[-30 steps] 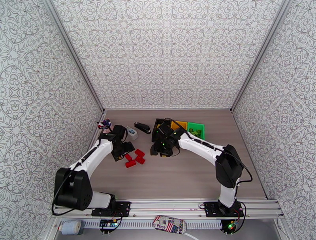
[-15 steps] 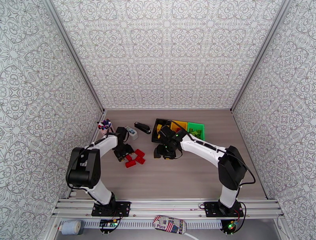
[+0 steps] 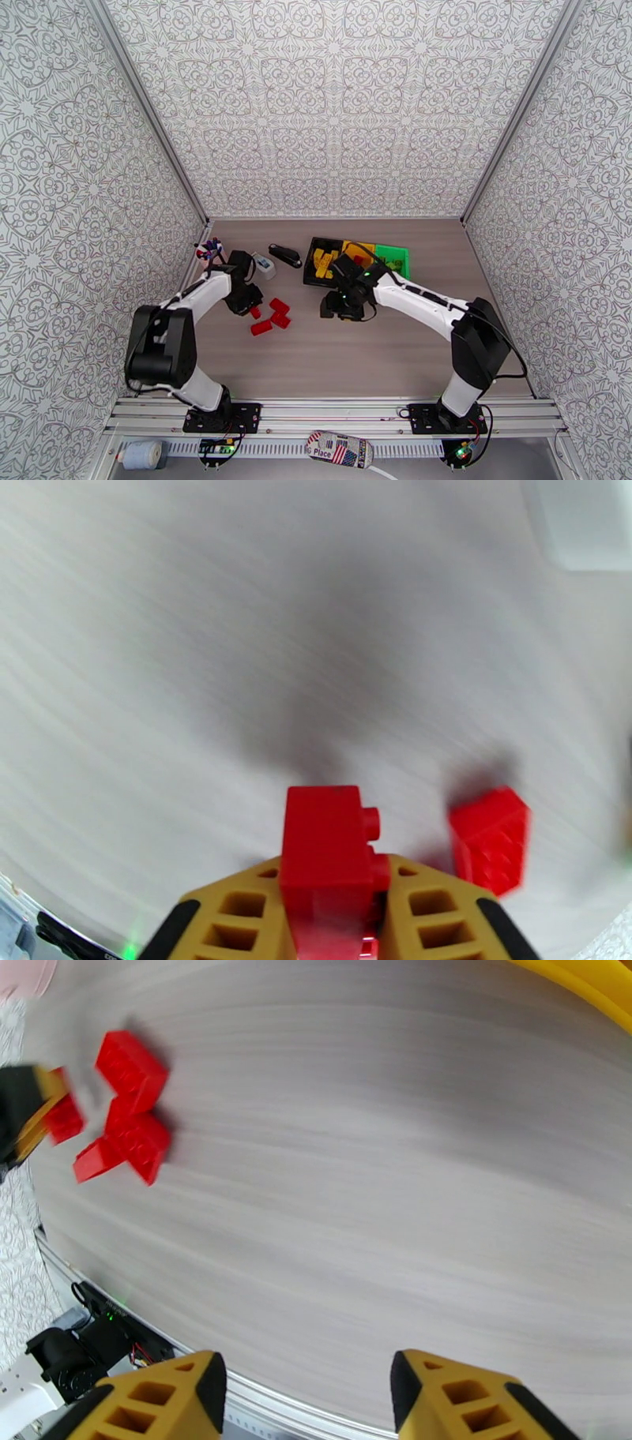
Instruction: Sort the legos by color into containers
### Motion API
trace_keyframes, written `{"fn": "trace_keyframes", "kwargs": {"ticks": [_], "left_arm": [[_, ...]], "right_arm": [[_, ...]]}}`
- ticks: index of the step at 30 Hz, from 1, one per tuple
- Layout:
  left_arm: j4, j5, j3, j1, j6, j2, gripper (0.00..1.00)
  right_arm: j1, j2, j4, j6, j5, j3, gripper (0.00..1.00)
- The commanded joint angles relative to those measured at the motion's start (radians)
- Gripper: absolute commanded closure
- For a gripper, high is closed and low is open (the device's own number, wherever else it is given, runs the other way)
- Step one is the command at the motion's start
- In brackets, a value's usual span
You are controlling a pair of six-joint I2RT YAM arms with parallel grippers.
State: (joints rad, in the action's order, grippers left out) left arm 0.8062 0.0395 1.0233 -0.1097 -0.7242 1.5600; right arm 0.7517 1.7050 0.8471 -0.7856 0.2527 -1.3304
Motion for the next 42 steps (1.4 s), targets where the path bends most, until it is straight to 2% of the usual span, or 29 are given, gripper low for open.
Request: {"fn": "trace_keyframes", "kwargs": {"ticks": [1,7,15,20,24,29,35,37,39,42], "left_arm": [[0.029,0.021,0.038,-0.055,0.031,-0.052,0.74],[-0.02,0.138,0.168,-0.201,0.046,-0.015,0.75],[-0.095,0.276,0.488,-0.38,0.035,0.233,0.75],[-0.15,0.341,0.663,-0.411,-0.028,0.393,0.75],[-0.242,0.385,0.737,-0.425,-0.085,0.469,0.72],[-0.28,0.415,0.836,-0.437,-0.122,0.561,0.71],[-0.289,0.436,0.944,-0.452,-0.143,0.65,0.6],[-0.282,0.445,0.977,-0.456,-0.146,0.661,0.52],[-0.269,0.434,0.991,-0.462,-0.141,0.661,0.4],[-0.246,0.411,0.989,-0.468,-0.122,0.646,0.33]], "right_arm": [[-0.054,-0.064,-0.021,-0.021,-0.035,0.043,0.41],[-0.161,-0.155,-0.06,-0.039,-0.012,0.135,0.41],[-0.274,-0.294,-0.062,-0.047,0.008,0.265,0.41],[-0.291,-0.387,-0.042,-0.069,-0.003,0.331,0.41],[-0.292,-0.46,-0.031,-0.098,-0.015,0.375,0.4],[-0.293,-0.527,-0.018,-0.126,-0.022,0.409,0.4],[-0.293,-0.561,0.031,-0.117,-0.041,0.405,0.39],[-0.292,-0.562,0.039,-0.114,-0.042,0.398,0.39],[-0.292,-0.564,0.044,-0.111,-0.044,0.393,0.39],[-0.292,-0.564,0.048,-0.106,-0.046,0.387,0.38]]}}
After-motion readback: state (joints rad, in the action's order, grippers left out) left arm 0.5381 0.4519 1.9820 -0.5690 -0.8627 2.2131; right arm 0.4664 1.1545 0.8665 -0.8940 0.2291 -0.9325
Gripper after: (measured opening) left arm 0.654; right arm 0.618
